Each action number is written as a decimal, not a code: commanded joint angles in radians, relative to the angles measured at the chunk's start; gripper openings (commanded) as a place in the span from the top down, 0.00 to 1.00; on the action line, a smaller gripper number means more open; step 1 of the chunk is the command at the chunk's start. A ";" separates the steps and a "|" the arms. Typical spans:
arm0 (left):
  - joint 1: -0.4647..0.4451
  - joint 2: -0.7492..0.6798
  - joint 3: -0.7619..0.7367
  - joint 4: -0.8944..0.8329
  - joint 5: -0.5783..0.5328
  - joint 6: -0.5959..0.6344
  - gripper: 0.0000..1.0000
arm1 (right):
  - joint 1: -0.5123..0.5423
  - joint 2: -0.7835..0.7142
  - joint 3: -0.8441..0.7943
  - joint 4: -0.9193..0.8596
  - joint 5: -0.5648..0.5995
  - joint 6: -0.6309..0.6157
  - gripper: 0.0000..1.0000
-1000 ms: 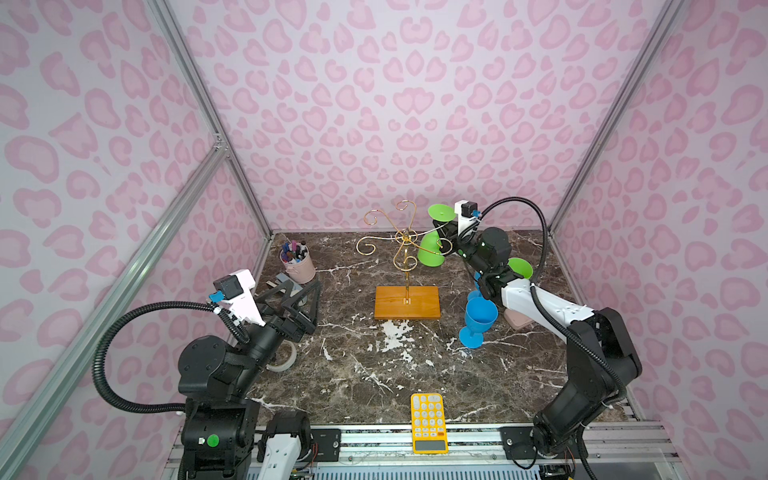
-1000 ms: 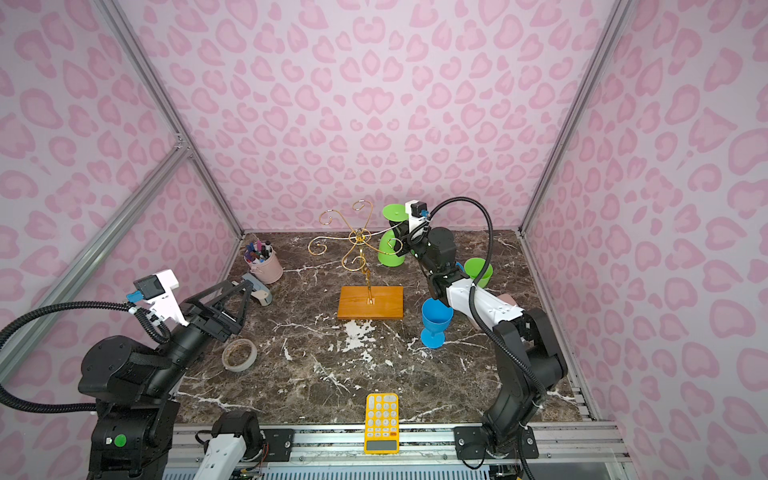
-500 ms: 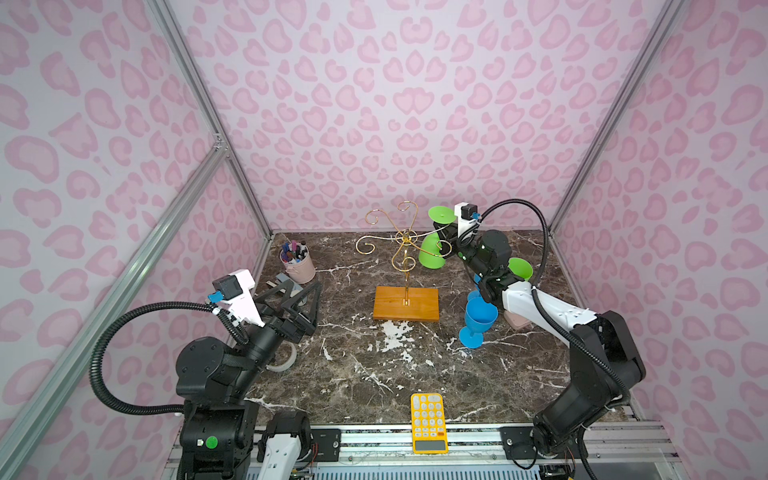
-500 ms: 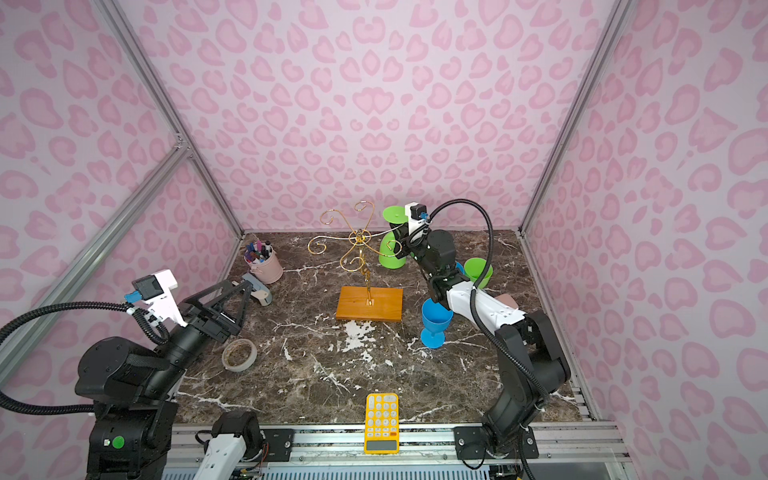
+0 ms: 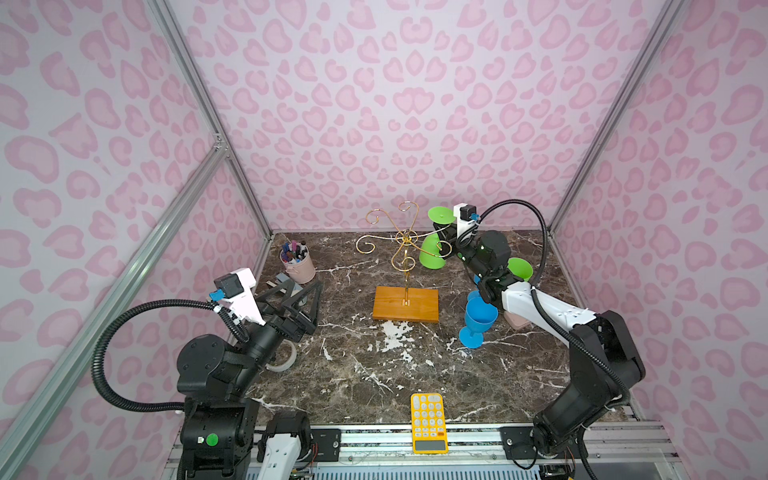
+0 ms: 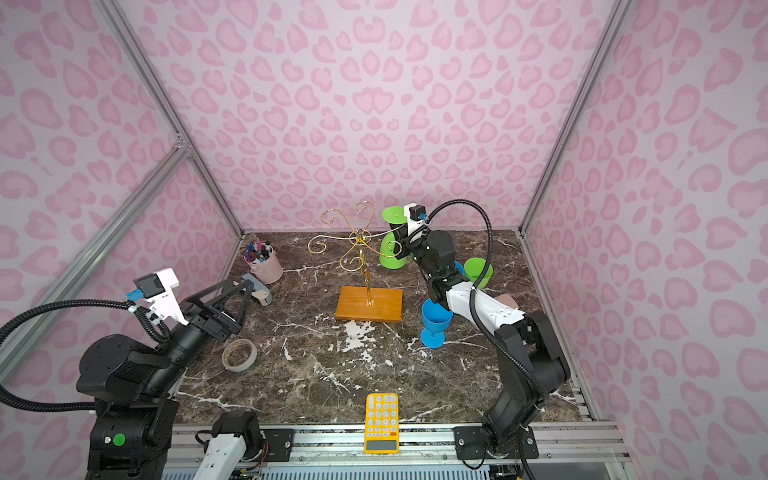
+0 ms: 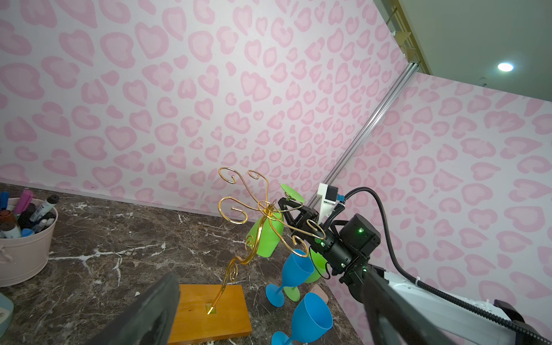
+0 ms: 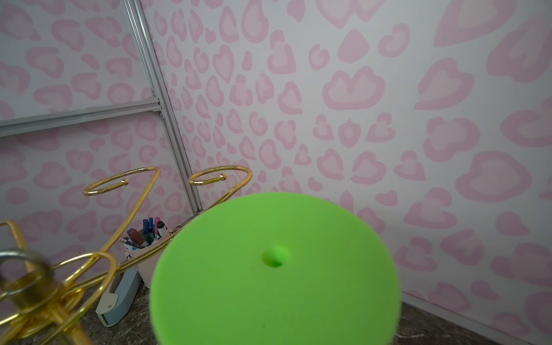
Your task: Take the wine glass off the wine glass rack
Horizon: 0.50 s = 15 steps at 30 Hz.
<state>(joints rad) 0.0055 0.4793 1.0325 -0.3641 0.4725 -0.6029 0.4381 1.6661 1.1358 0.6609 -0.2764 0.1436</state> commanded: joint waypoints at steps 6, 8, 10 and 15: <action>0.001 0.006 0.004 0.044 0.012 -0.008 0.04 | 0.033 0.003 -0.013 -0.070 0.061 -0.094 1.00; 0.002 0.008 0.004 0.044 0.015 -0.006 0.04 | 0.044 0.003 -0.013 -0.070 0.074 -0.108 1.00; 0.002 0.010 0.003 0.045 0.015 -0.006 0.03 | 0.045 0.003 -0.013 -0.064 0.078 -0.103 1.00; 0.001 0.013 0.003 0.048 0.017 -0.006 0.04 | 0.056 -0.006 -0.031 -0.037 0.126 -0.109 1.00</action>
<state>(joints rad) 0.0055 0.4885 1.0325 -0.3622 0.4751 -0.6064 0.4850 1.6596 1.1202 0.6689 -0.1669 0.0494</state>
